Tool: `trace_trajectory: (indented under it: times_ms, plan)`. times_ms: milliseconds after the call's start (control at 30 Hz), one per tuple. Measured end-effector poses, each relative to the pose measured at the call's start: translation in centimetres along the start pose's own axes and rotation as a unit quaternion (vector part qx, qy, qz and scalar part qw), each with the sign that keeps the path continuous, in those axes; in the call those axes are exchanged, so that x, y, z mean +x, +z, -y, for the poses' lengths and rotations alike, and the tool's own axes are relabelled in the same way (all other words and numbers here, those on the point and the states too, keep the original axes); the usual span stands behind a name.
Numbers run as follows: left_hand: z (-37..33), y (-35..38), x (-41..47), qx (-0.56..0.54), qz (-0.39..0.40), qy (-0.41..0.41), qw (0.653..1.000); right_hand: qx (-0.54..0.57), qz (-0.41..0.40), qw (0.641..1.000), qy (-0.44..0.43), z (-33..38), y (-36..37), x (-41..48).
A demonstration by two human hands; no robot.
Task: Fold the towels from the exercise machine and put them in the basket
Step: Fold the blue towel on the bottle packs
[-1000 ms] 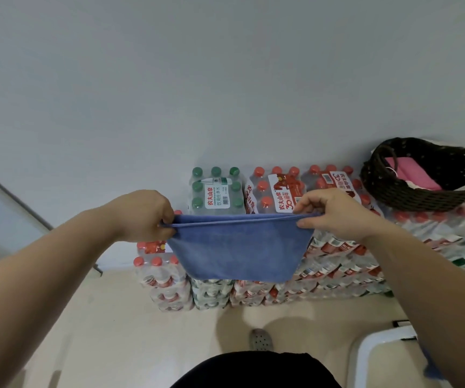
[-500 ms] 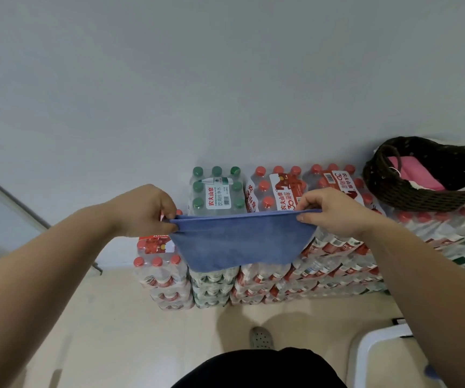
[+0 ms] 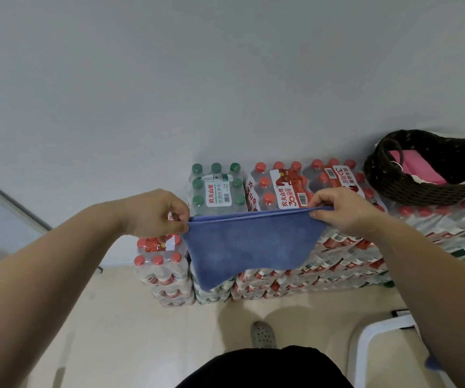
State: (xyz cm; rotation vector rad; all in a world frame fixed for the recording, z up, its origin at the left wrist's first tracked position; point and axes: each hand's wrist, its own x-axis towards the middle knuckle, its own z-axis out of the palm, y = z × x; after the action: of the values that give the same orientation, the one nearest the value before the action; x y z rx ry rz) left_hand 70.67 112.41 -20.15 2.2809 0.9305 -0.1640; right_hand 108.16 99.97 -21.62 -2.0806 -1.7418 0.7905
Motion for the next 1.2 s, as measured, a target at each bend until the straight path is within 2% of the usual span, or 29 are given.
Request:
trace_trajectory:
  times_ms: [100, 300, 433, 600, 700, 800, 933, 1067, 1200]
  plan:
    - [-0.2, 0.3, 0.2, 0.005, 0.001, 0.001, 1.000, 0.022, 0.008, 1.000, -0.001, -0.4, 0.1, -0.4]
    - [0.6, 0.8, 0.7, -0.087, -0.162, -0.023, 0.983, 0.045, 0.036, 0.998, 0.013, -0.6, 0.2, -0.5]
    - [1.1, 1.5, 2.2, -0.101, -0.204, -0.079, 0.970, 0.005, 0.026, 1.000, 0.008, -0.1, 0.6, 1.3]
    - [2.3, 0.8, 6.7, 0.039, -0.234, -0.130, 0.963, -0.054, -0.022, 0.998, 0.015, -0.3, 1.1, 5.8]
    - [2.6, 0.2, 9.9, 0.059, -0.267, -0.184, 0.944, -0.070, -0.037, 0.997, 0.023, -0.7, 0.8, 9.2]
    - [2.1, -0.3, 12.8, -0.019, -0.292, -0.264, 0.919, -0.023, -0.042, 0.998, 0.049, -1.6, 0.6, 12.5]
    - [1.9, -0.9, 16.6, -0.252, -0.301, -0.343, 0.853, 0.095, -0.038, 0.988, 0.114, -2.9, 0.5, 16.8]
    - [2.4, -1.8, 20.0, -0.395, -0.319, -0.341, 0.791, 0.166, -0.046, 0.973, 0.152, -3.4, 0.0, 20.9]
    - [3.1, -2.6, 22.3, -0.429, -0.369, -0.299, 0.769, 0.224, -0.051, 0.961, 0.154, -3.8, -0.5, 24.1]
